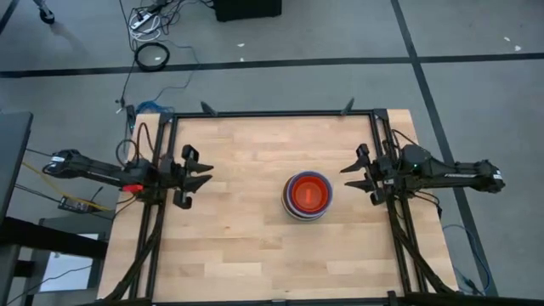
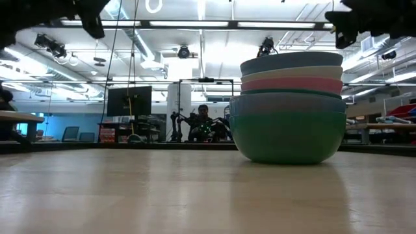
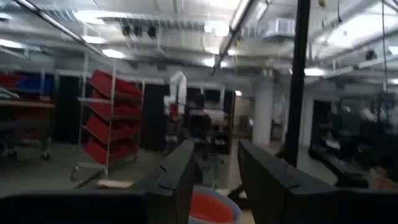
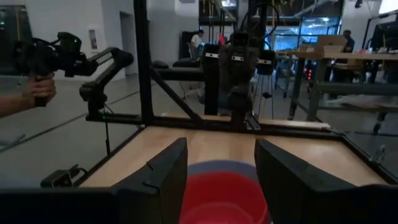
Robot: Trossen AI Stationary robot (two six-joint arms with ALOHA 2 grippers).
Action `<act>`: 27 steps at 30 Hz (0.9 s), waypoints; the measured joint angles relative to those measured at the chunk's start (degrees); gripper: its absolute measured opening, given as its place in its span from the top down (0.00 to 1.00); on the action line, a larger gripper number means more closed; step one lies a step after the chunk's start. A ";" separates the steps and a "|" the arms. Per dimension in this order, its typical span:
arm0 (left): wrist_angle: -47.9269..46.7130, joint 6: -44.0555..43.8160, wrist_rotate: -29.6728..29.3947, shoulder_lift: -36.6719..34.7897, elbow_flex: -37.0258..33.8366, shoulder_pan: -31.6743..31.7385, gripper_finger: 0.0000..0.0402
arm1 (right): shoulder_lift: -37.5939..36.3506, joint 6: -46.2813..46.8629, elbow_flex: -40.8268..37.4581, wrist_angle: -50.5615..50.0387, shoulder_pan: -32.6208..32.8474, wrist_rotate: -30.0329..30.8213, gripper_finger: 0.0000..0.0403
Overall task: Nest bowls inside each other
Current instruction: Return to Home Position
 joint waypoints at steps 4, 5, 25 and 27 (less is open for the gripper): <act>-16.69 0.13 -0.91 -4.48 7.00 -1.14 0.67 | -1.23 -0.74 4.58 -7.00 -0.14 0.15 0.56; -20.58 0.12 -1.96 -5.92 8.67 -1.34 0.67 | -1.80 -0.96 6.12 -8.91 -0.24 0.56 0.56; -41.61 2.91 -5.51 -27.72 6.73 -3.04 0.67 | -13.45 -3.54 10.66 -26.28 -1.68 5.03 0.56; -36.85 2.94 -5.53 -27.65 2.51 -3.04 0.67 | -14.05 -3.33 9.10 -25.62 -1.68 5.02 0.56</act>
